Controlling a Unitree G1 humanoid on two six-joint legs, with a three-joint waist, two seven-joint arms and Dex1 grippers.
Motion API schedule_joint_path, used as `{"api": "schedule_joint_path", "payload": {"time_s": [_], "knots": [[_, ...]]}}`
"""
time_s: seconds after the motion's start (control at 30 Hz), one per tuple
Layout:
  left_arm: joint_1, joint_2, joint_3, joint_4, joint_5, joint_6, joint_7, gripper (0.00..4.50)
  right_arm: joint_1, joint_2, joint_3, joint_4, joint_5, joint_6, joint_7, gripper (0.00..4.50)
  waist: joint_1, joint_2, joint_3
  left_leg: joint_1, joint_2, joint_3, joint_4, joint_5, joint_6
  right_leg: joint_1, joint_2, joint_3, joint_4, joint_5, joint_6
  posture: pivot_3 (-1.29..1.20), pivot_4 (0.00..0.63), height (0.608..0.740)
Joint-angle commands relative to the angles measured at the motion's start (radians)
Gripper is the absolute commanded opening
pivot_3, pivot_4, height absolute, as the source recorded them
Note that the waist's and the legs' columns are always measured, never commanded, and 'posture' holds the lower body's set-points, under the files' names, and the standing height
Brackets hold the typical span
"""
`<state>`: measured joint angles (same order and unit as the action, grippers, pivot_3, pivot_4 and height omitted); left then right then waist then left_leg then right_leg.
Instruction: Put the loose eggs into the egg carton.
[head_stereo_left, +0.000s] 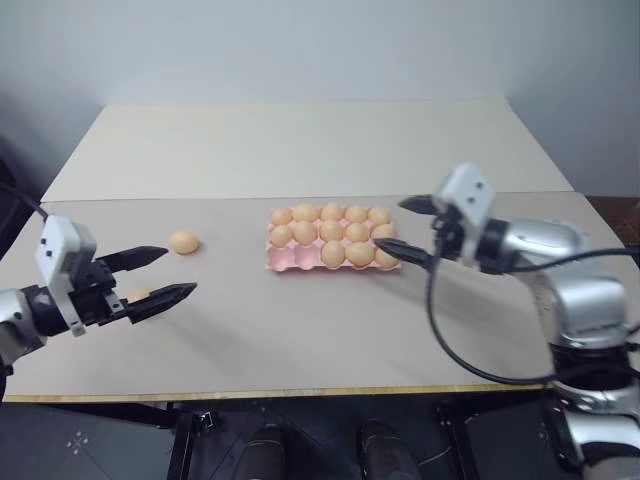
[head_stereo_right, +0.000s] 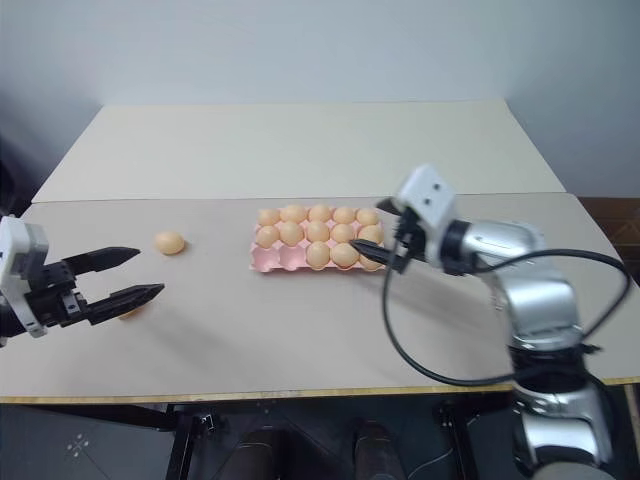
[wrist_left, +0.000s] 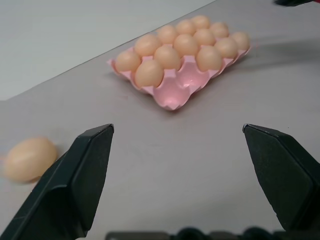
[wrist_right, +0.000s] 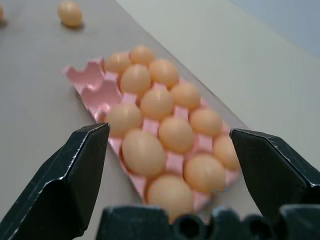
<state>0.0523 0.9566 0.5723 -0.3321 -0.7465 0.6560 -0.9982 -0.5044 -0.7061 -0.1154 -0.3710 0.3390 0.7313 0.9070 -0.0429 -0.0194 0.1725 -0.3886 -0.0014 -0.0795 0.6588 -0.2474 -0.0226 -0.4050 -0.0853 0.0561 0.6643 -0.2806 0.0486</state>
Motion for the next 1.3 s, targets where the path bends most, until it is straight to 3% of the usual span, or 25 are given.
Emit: {"api": "schedule_joint_path", "payload": {"time_s": [0.03,0.23,0.47,0.8,1.03,1.13,1.3], "knots": [[0.012,0.004,0.053,-0.017,-0.010,-0.011,-0.009,4.50,0.112,-0.071,-0.155,-0.101,0.123,-0.014,0.093,4.48,-0.001,0.000,0.000,0.000,0.000,0.000,0.000,0.000,0.000,0.000,0.001,0.000,0.000,0.000,0.000,0.00,0.150,0.740],[0.032,-0.015,0.088,-0.046,-0.017,0.032,0.065,4.50,0.188,-0.114,-0.161,-0.114,0.152,-0.053,0.089,4.48,-0.007,0.000,0.000,0.002,0.001,0.003,0.000,-0.001,0.001,0.001,0.001,0.003,0.001,0.000,0.000,0.00,0.150,0.740],[0.176,0.031,0.136,-0.076,0.103,0.194,0.215,4.50,0.189,-0.113,-0.150,-0.125,0.177,-0.061,0.059,4.48,-0.002,0.000,0.000,0.001,0.001,0.002,0.000,-0.001,0.001,0.000,0.001,0.003,0.000,0.000,0.000,0.00,0.150,0.740],[-0.127,0.006,-0.137,0.146,0.202,0.340,0.416,4.50,0.179,-0.127,-0.146,-0.131,0.207,-0.064,0.043,4.48,0.022,-0.001,0.000,0.000,0.000,0.002,0.000,-0.001,0.001,0.001,0.000,0.002,-0.001,0.000,0.001,0.00,0.150,0.740],[-0.207,0.019,-0.283,0.263,0.262,0.315,0.366,4.50,0.185,-0.135,-0.164,-0.161,0.231,-0.057,0.014,4.48,0.013,-0.001,0.000,0.000,0.000,0.002,0.000,-0.001,0.001,0.000,0.000,0.002,0.000,0.000,0.001,0.00,0.150,0.740],[-0.226,0.030,-0.317,0.289,0.287,0.310,0.360,3.95,0.193,-0.139,-0.168,-0.168,0.238,-0.055,0.003,4.50,0.014,-0.001,0.000,0.000,0.000,0.002,0.000,-0.001,0.001,0.000,0.000,0.002,0.000,0.000,0.001,0.00,0.150,0.740],[-0.233,0.027,-0.310,0.303,0.322,0.254,0.354,2.40,0.209,-0.148,-0.176,-0.164,0.249,-0.063,-0.006,4.50,0.015,-0.001,0.000,0.000,0.000,0.002,0.000,-0.001,0.001,0.000,0.000,0.002,0.000,0.000,0.001,0.00,0.150,0.740]]}}
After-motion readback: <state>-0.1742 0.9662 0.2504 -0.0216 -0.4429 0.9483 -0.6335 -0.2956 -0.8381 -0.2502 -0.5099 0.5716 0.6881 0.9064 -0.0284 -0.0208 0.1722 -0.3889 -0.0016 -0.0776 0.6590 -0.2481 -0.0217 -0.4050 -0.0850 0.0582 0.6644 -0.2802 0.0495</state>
